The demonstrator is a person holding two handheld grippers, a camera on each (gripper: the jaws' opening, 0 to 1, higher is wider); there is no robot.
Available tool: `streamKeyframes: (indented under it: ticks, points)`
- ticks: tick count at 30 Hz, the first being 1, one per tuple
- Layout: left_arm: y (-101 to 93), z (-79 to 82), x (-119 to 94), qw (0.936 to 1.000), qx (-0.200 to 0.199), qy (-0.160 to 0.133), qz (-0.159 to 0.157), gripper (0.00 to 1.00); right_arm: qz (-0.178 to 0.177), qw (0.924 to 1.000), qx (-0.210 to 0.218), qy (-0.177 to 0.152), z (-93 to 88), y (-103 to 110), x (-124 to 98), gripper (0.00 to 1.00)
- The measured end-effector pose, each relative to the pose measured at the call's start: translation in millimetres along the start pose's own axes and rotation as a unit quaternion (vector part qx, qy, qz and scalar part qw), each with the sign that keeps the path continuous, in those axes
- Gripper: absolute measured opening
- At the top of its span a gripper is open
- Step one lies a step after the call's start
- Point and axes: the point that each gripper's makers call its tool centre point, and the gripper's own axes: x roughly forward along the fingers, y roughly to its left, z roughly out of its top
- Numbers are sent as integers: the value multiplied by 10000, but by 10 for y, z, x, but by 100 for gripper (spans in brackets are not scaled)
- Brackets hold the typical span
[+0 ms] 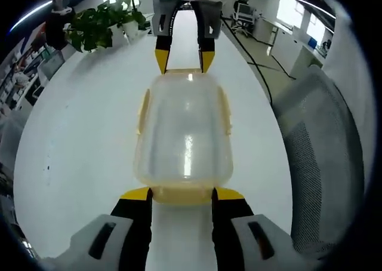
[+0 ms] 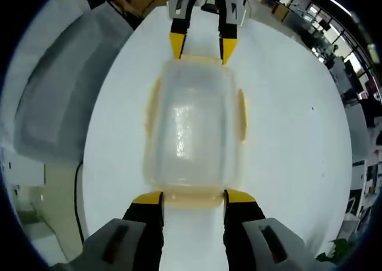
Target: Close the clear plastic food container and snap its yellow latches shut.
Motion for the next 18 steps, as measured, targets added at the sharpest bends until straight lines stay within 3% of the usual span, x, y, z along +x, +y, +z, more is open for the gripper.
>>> streamKeyframes:
  ticks: [14, 18]
  points:
    - [9, 23, 13, 10000, 56, -8, 13, 38, -113, 9999, 15, 37, -24, 2, -2, 37]
    - [20, 28, 13, 10000, 25, -22, 63, 39, -285, 9995, -132, 74, -31, -27, -1, 38]
